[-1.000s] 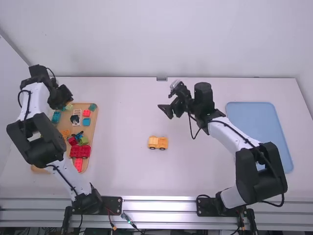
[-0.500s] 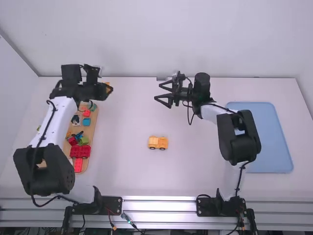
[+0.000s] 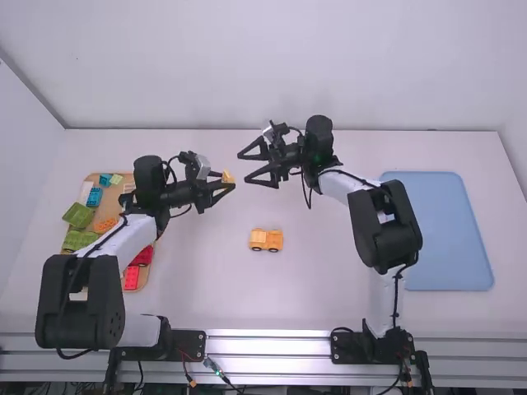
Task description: Assemble lego blocks to make yellow taxi
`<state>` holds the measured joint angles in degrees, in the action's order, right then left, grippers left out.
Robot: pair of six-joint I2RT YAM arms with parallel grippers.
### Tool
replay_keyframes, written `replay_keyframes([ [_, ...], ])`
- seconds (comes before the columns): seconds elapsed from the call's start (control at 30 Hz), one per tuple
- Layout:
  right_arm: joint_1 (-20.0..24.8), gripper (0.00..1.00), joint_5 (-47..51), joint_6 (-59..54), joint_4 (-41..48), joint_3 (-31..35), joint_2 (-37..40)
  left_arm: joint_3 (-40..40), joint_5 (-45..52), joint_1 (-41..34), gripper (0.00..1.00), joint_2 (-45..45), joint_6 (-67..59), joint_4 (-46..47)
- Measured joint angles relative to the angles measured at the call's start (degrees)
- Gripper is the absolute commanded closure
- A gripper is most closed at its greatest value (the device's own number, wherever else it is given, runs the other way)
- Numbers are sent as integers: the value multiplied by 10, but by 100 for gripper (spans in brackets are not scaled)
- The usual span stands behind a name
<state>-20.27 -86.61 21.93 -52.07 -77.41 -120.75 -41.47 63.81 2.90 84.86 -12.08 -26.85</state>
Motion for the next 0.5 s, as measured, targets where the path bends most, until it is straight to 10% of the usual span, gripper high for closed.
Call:
replay_keyframes([
  [0.5,-35,12,-7,-26,1,0,0,30,69,0,86,0,103,-125],
])
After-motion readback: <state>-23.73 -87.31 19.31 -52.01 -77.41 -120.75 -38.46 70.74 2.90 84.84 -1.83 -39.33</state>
